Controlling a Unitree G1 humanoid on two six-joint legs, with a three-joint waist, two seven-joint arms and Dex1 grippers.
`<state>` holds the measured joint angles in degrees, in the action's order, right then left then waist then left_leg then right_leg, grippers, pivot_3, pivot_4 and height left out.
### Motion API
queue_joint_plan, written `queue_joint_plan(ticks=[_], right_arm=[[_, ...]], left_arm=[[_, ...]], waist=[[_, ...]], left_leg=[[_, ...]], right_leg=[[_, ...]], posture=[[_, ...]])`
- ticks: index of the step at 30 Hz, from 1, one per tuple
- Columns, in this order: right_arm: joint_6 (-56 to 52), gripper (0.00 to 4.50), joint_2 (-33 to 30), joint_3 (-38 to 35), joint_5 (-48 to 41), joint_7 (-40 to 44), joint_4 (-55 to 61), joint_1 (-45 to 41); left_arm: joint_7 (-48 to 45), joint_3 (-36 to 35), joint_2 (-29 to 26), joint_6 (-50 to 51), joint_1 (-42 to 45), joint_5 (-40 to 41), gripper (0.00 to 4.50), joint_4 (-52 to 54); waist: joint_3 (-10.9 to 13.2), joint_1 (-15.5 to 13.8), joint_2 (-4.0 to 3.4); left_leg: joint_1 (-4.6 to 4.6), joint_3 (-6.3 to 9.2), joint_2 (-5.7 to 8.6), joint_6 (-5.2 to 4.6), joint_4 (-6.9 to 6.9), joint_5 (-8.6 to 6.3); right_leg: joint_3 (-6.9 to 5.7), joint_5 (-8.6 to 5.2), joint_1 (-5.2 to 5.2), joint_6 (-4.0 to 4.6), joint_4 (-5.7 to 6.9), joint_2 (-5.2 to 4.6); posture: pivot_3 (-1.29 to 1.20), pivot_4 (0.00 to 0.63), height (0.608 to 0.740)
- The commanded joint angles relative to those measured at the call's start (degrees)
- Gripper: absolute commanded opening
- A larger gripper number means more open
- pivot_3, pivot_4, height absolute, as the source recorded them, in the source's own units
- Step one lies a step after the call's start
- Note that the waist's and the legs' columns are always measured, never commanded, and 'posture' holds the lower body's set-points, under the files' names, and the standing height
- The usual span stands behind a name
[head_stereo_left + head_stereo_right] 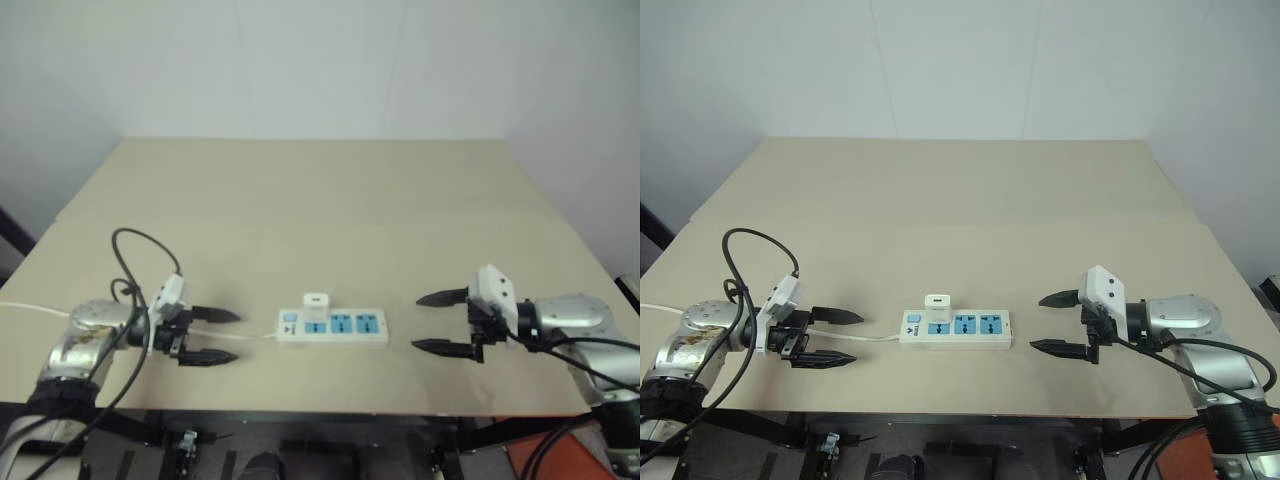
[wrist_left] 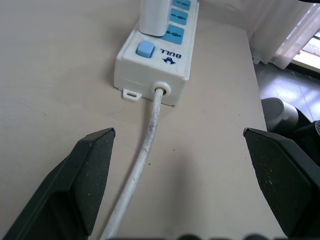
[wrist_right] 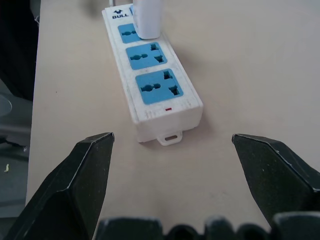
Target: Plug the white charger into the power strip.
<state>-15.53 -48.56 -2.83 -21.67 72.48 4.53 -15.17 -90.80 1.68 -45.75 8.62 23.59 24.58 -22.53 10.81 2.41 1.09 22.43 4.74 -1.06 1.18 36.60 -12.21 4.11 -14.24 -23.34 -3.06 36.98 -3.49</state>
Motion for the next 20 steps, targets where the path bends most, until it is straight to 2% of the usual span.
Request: queue_joint_plan(ticks=[1,20], right_arm=[[-1.2,4.5,-1.3,-3.0,-2.2,-0.6,3.2,1.2],[-0.6,4.5,-1.8,-4.1,-2.8,-3.5,6.0,4.7]], left_arm=[[-0.3,-1.2,-0.1,-0.8,1.2,-0.4,4.49,-0.5],[-1.7,-1.6,-0.2,-1.0,2.3,-0.6,4.49,-1.2]], waist=[[0.0,0.0,0.01],[0.0,0.0,0.01]], left_leg=[[0.0,0.0,0.0,0.0,0.0,0.0],[-0.02,0.0,0.0,0.0,0.02,0.0]], right_leg=[[0.0,0.0,0.0,0.0,0.0,0.0],[0.0,0.0,0.02,0.0,0.01,0.0]], posture=[[0.0,0.15,0.74],[0.0,0.15,0.74]])
